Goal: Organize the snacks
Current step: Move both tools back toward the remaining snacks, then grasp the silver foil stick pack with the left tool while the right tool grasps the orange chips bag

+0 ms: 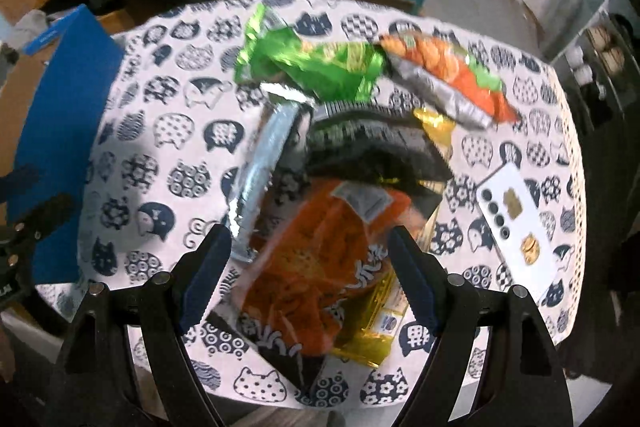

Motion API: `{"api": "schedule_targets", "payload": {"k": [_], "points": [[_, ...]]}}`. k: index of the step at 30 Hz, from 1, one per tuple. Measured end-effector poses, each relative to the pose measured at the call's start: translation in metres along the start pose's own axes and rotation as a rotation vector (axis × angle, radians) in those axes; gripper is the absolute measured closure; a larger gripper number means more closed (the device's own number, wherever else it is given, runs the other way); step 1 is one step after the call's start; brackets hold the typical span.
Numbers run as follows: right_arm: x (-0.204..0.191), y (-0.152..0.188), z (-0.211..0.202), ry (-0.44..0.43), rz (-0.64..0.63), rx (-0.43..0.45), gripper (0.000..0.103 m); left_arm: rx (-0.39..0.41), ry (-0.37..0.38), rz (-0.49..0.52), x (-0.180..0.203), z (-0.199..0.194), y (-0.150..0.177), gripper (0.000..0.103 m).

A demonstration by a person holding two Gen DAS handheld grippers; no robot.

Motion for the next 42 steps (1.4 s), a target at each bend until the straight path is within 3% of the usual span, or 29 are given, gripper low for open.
{"api": "schedule_targets", "payload": {"k": [8, 16, 22, 35, 42], "points": [[-0.003, 0.011, 0.024, 0.044, -0.03, -0.047, 0.023, -0.04, 0.044, -0.018, 0.01, 0.026, -0.006, 0.03], [0.029, 0.019, 0.028, 0.067, -0.042, -0.035, 0.023, -0.066, 0.121, -0.039, 0.033, 0.051, -0.02, 0.03], [0.055, 0.02, 0.036, 0.021, 0.01, -0.04, 0.023, -0.088, 0.166, -0.033, 0.06, 0.075, -0.033, 0.029], [0.077, 0.03, 0.046, -0.057, 0.037, -0.001, 0.023, -0.139, 0.108, 0.012, 0.082, 0.129, -0.048, 0.026], [0.067, 0.03, 0.05, -0.009, 0.0, 0.019, 0.023, -0.116, 0.092, 0.049, 0.088, 0.138, -0.053, 0.027]]}}
Point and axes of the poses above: each gripper's, at about its wrist camera, not at the fingertips, and z roughly the way its jaws point, x to its right, y to its underside, the point moved 5 cm from there along z, roughly the way its jaws point, and after that the axes turned 13 degrees about y, right-handed, at the moved point
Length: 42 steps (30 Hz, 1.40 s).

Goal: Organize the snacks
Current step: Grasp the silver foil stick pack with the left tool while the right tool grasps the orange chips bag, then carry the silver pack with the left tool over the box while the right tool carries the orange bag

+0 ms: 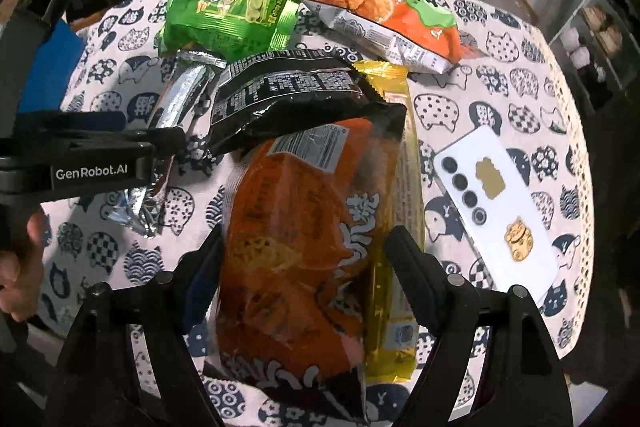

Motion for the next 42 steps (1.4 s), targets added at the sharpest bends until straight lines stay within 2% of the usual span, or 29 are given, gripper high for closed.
{"api": "schedule_targets", "payload": {"k": [2, 3, 4, 5, 6, 10, 16, 27, 30, 42], "points": [[-0.001, 0.0, 0.0, 0.008, -0.007, 0.006, 0.026, 0.011, -0.016, 0.032, 0.003, 0.0, 0.0, 0.038], [-0.002, 0.001, 0.0, 0.007, -0.007, 0.009, 0.03, 0.014, -0.024, 0.044, 0.004, 0.001, 0.0, 0.05], [-0.002, 0.002, -0.001, -0.003, -0.01, 0.011, 0.038, 0.013, -0.035, 0.054, 0.006, 0.001, 0.0, 0.063], [-0.003, 0.002, -0.004, -0.011, -0.019, 0.016, 0.047, 0.012, -0.044, 0.066, 0.007, 0.001, 0.0, 0.071], [-0.002, 0.003, -0.005, -0.022, -0.021, 0.012, 0.05, 0.009, -0.039, 0.073, 0.008, 0.001, 0.001, 0.073], [0.001, 0.005, -0.009, -0.086, 0.013, -0.022, 0.057, 0.013, -0.034, 0.071, 0.003, -0.007, 0.013, 0.074], [0.013, 0.01, -0.017, -0.127, 0.038, -0.033, 0.059, 0.031, -0.028, 0.062, -0.001, -0.028, 0.03, 0.075], [-0.002, 0.0, -0.057, -0.16, 0.011, 0.049, 0.06, 0.102, -0.022, 0.047, -0.005, -0.088, 0.048, 0.075], [-0.01, -0.004, -0.069, -0.168, 0.001, 0.078, 0.06, 0.132, -0.041, 0.052, -0.007, -0.108, 0.053, 0.075], [-0.035, -0.026, -0.101, -0.2, -0.016, 0.156, 0.06, 0.21, -0.059, 0.036, -0.022, -0.157, 0.062, 0.075]]}}
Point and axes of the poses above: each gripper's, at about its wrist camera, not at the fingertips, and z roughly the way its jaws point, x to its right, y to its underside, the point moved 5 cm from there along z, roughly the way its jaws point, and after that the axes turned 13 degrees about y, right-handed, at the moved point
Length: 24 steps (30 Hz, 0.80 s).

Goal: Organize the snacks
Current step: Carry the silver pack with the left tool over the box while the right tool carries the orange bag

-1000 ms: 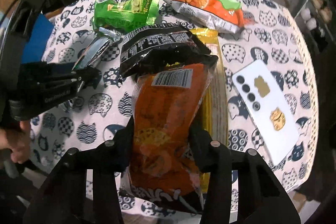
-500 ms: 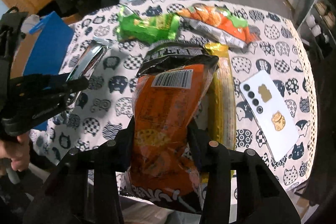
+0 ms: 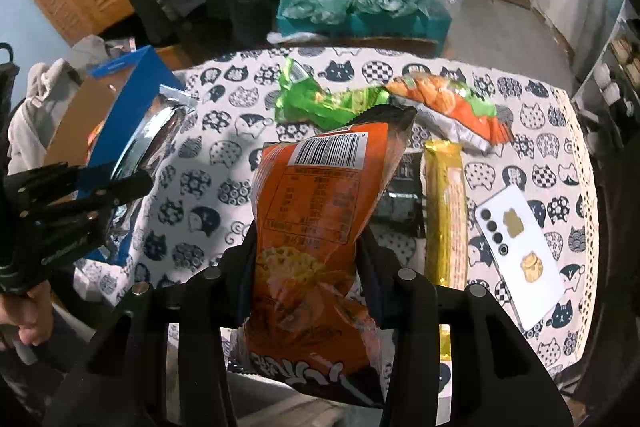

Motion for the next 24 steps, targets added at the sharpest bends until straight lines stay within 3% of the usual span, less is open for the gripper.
{"api": "schedule_targets", "payload": {"k": [14, 24], "points": [[-0.031, -0.024, -0.006, -0.02, -0.009, 0.033, 0.06, 0.076, -0.006, -0.032, -0.027, -0.04, 0.0, 0.075], [-0.071, -0.049, -0.007, -0.063, -0.041, 0.048, 0.06, 0.122, -0.058, -0.151, -0.097, -0.069, 0.007, 0.075]]}}
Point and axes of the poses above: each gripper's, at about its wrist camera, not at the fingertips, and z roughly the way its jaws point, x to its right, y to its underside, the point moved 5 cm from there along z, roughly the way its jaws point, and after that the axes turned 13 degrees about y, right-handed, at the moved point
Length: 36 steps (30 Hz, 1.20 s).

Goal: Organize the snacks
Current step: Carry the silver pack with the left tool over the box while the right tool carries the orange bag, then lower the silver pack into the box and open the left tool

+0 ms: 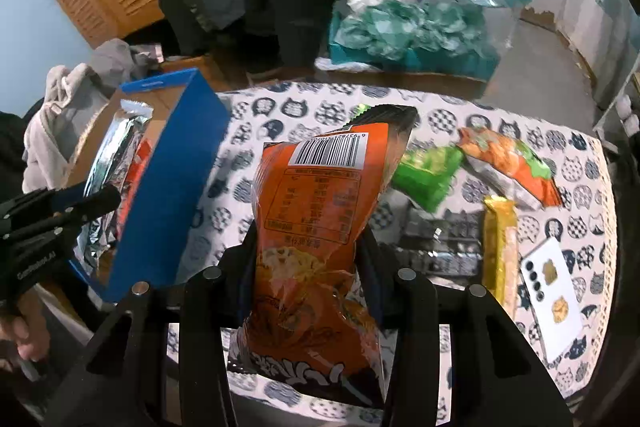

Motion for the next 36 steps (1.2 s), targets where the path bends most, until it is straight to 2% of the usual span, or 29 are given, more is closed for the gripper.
{"api": "schedule_targets", "payload": {"k": [6, 14, 20, 29, 32, 34, 36], "points": [[-0.028, -0.017, -0.004, -0.027, -0.033, 0.019, 0.06, -0.007, -0.046, -0.094, -0.052, -0.004, 0.006, 0.075], [-0.065, -0.031, -0.004, -0.058, -0.079, 0.026, 0.06, -0.063, -0.104, -0.209, -0.111, 0.005, 0.028, 0.075], [-0.087, -0.037, -0.003, -0.075, -0.108, 0.025, 0.06, -0.114, -0.104, -0.267, -0.137, 0.015, 0.043, 0.075], [-0.111, -0.044, -0.006, -0.086, -0.134, 0.028, 0.06, -0.17, -0.109, -0.318, -0.156, 0.03, 0.054, 0.075], [-0.121, -0.046, -0.009, -0.092, -0.145, 0.032, 0.06, -0.193, -0.114, -0.322, -0.159, 0.034, 0.057, 0.068], [-0.127, -0.047, -0.011, -0.099, -0.15, 0.033, 0.06, -0.193, -0.12, -0.327, -0.161, 0.033, 0.058, 0.052], [-0.135, -0.049, -0.012, -0.113, -0.156, 0.033, 0.06, -0.175, -0.128, -0.322, -0.162, 0.028, 0.056, 0.047]]}}
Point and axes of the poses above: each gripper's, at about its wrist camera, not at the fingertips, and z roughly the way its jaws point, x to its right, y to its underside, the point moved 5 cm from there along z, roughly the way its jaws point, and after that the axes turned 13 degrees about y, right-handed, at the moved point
